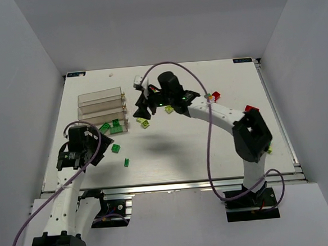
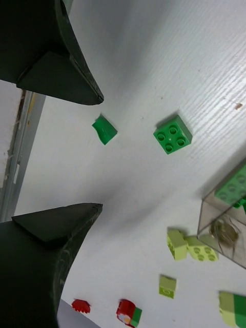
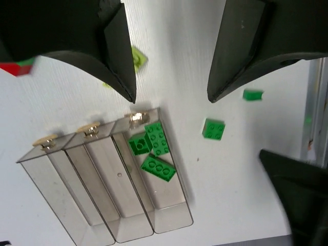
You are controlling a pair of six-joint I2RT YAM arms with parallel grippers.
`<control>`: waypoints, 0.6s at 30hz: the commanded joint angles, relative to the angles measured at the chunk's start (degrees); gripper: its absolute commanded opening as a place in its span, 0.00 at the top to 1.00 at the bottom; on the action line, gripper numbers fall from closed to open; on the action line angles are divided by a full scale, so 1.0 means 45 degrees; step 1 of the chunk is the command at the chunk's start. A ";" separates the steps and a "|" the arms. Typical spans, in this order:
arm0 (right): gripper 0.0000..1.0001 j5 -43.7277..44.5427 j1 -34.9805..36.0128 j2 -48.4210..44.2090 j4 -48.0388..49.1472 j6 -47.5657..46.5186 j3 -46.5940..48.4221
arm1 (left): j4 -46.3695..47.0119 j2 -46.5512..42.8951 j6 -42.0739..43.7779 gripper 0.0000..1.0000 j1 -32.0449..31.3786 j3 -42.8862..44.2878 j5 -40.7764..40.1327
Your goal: Sort the legos into containers by color
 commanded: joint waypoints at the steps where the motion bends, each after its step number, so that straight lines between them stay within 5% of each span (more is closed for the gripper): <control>1: 0.36 -0.1657 -0.0202 -0.1686 -0.0256 -0.0250 -0.1444 | 0.0678 0.0501 0.0074 0.13 0.0031 -0.0228 0.0571; 5: 0.11 -0.1541 -0.0222 -0.2862 -0.1232 -0.0855 -0.2852 | 0.1049 0.1166 0.0406 0.07 0.0031 -0.0346 0.0610; 18: 0.15 -0.1227 -0.1139 -0.4972 -0.1663 -0.0701 -0.5217 | 0.1773 0.2280 -0.0003 0.02 0.0031 -0.0775 0.0415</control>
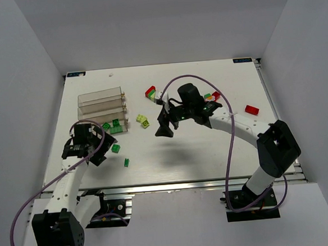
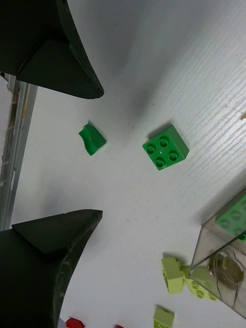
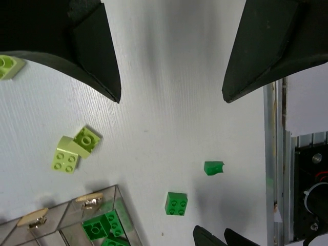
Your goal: Sort the legos into containers by color
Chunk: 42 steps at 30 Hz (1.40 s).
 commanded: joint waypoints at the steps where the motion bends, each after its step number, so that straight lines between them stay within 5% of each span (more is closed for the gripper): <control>1: 0.17 -0.0057 -0.0202 -0.0859 -0.0032 0.0081 -0.0312 | 0.0418 0.0192 -0.0232 0.02 0.0031 -0.0139 -0.0047; 14: 0.27 0.0081 -0.0495 -0.1467 -0.0150 0.0413 -0.0958 | -0.0168 0.3179 0.0568 0.04 -0.1139 0.1420 -0.2329; 22: 0.27 -0.0037 -0.0534 -0.0939 -0.0091 0.0511 -0.0392 | 0.0766 0.4879 0.1253 0.21 -0.1316 0.1892 -0.2782; 35: 0.26 0.0002 -0.0574 -0.0607 -0.0110 0.0530 -0.0274 | 0.2468 0.6481 0.0315 0.25 -0.2234 0.2166 -0.3582; 42: 0.26 -0.0017 -0.0612 -0.0431 -0.0071 0.0550 -0.0118 | 0.2644 0.6405 0.0139 0.37 -0.2254 0.1405 -0.3932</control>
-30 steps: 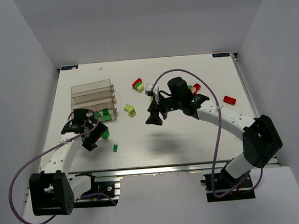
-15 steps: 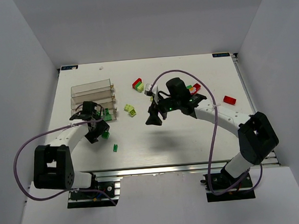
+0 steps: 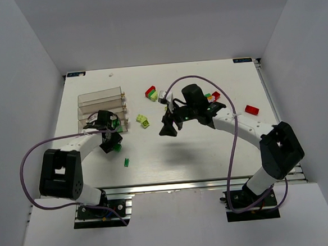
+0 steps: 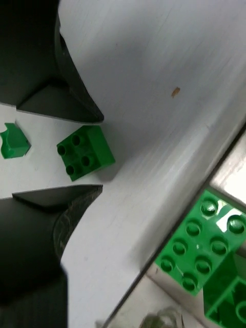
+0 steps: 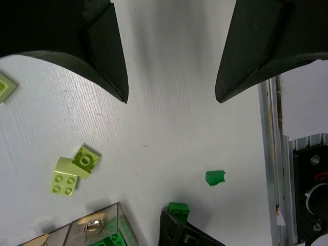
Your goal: Sort the legos into containers by color
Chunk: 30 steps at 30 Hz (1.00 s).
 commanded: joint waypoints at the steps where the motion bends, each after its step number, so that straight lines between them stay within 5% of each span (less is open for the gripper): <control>1: 0.26 -0.0158 -0.0093 0.0181 0.0249 0.0098 0.0572 | 0.0293 -0.0541 -0.0211 0.41 -0.0029 -0.0447 -0.0582; 10: 0.26 -0.0275 -0.0073 0.0377 0.0327 0.0196 0.0865 | 0.0469 -0.0601 -0.0172 0.43 -0.0088 -0.1170 -0.0446; 17: 0.26 -0.0236 -0.0073 0.0279 0.0327 0.0196 0.0729 | 0.0021 -0.1225 -0.0035 0.79 -0.0088 -0.1015 -0.0582; 22: 0.29 -0.0139 -0.0074 0.0201 0.0288 0.0177 0.0689 | -0.0818 -0.2591 0.0024 0.96 -0.0107 -0.0508 -0.0349; 26: 0.40 -0.0217 -0.0073 0.0182 0.0230 0.0118 0.0670 | -0.1443 -0.3664 -0.0054 1.00 -0.0088 0.0564 -0.0212; 30: 0.65 -0.0431 -0.0073 0.0182 0.0191 0.0098 0.0689 | -0.1757 -0.3474 0.0237 1.00 0.0068 0.1932 -0.0427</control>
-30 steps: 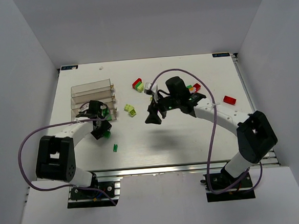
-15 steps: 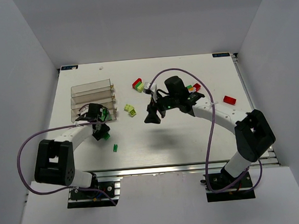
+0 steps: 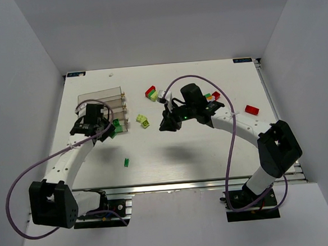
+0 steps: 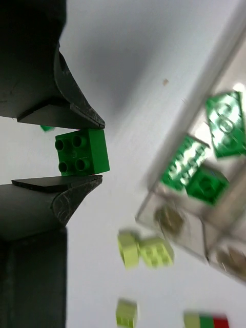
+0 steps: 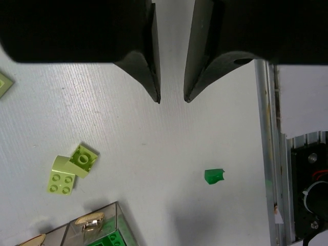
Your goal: Sort the legos into containers by color
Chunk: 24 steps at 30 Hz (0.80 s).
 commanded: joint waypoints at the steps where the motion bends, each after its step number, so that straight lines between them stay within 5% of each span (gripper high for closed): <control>1: 0.71 -0.0335 -0.0083 -0.0158 0.0171 0.0069 0.0432 | -0.0256 0.0145 0.0364 1.00 0.0301 0.1312 -0.0077; 4: 1.00 -0.0296 -0.0064 -0.0197 0.0171 0.0147 0.0432 | -0.0003 0.1122 0.0755 1.00 0.0769 0.2250 0.0235; 17: 1.00 -0.0120 -0.0083 -0.0451 0.0074 0.0147 0.0354 | 0.0563 0.4287 0.2142 0.98 0.1787 0.4225 0.0412; 21: 1.00 -0.0081 -0.0064 -0.0354 0.0074 0.0108 0.0393 | 0.0778 0.4522 0.2298 0.83 0.1846 0.4206 0.0373; 22: 1.00 -0.0081 -0.0083 -0.0315 0.0074 0.0089 0.0393 | 0.0837 0.4542 0.2318 0.70 0.1865 0.4167 0.0354; 24: 1.00 -0.0081 -0.0083 -0.0217 0.0074 0.0108 0.0451 | 0.0974 0.4600 0.2396 0.67 0.1885 0.4108 0.0276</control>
